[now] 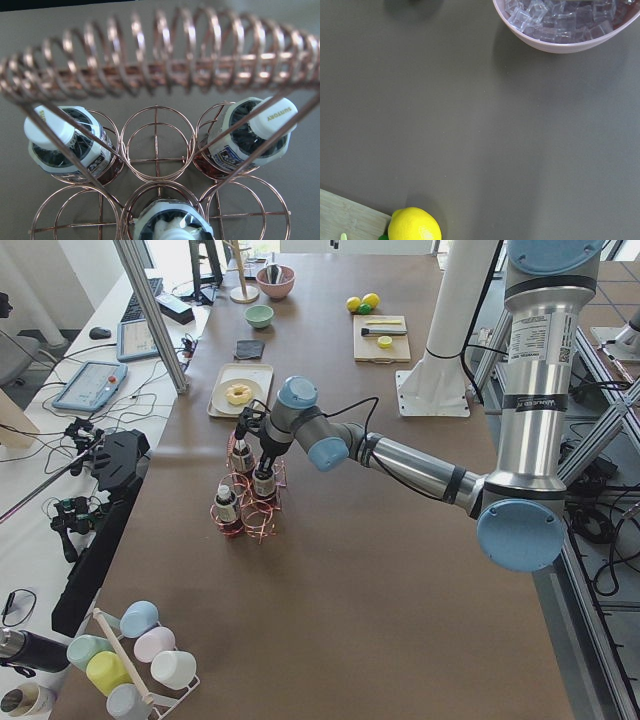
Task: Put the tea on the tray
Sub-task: 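Lower the left gripper onto a tea bottle in the rack and grasp it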
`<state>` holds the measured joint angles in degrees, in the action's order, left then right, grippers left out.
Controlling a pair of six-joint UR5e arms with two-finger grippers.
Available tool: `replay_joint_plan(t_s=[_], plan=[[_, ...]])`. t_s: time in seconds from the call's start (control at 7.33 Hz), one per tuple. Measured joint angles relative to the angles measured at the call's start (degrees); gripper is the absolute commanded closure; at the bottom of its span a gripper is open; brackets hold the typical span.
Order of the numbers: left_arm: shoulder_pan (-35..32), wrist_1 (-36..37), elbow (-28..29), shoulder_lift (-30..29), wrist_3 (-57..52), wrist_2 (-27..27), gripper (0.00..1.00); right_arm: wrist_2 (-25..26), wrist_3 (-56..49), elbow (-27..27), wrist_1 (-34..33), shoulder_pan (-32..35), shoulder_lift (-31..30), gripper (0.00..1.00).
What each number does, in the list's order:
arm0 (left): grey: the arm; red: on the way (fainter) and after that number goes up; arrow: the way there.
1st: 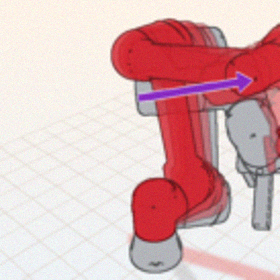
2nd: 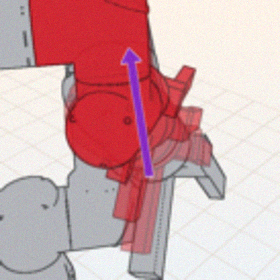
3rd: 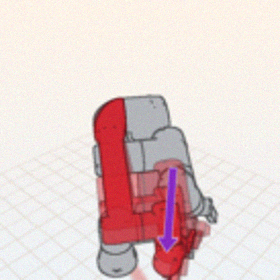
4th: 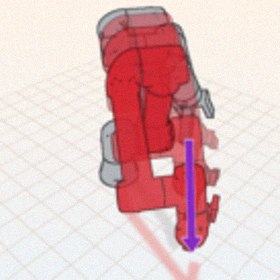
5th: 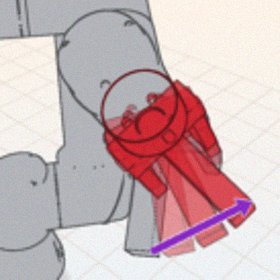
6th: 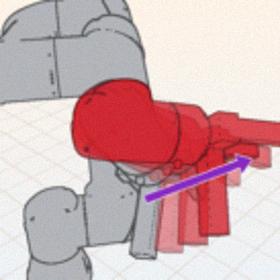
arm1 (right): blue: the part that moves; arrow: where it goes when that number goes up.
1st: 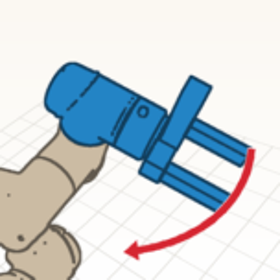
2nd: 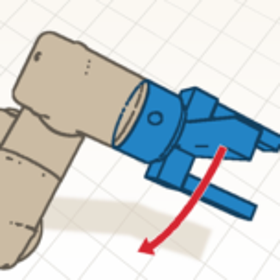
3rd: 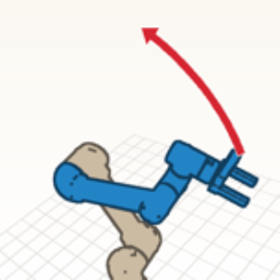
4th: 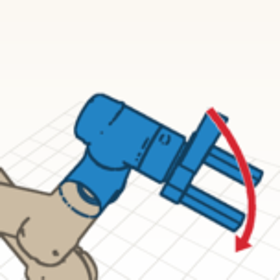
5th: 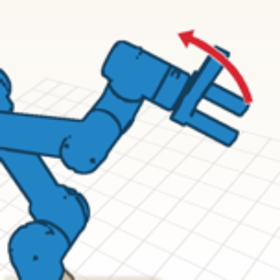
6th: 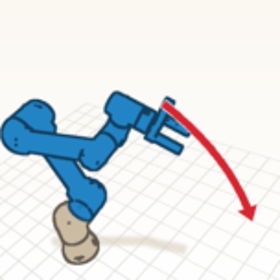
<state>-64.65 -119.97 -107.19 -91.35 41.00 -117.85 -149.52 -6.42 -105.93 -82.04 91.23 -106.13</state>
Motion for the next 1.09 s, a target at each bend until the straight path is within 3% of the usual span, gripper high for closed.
replay_joint_plan(t_s=[0.41,1.09], plan=[[-4.4,0.0,-2.6,0.0,-0.6,-2.2,1.00,-0.8,0.0,0.1,0.1,0.0,0.0,0.00],[-15.7,0.0,-8.7,1.1,-0.8,-14.0,1.00,-0.8,0.0,0.4,0.2,0.0,0.1,0.00]])
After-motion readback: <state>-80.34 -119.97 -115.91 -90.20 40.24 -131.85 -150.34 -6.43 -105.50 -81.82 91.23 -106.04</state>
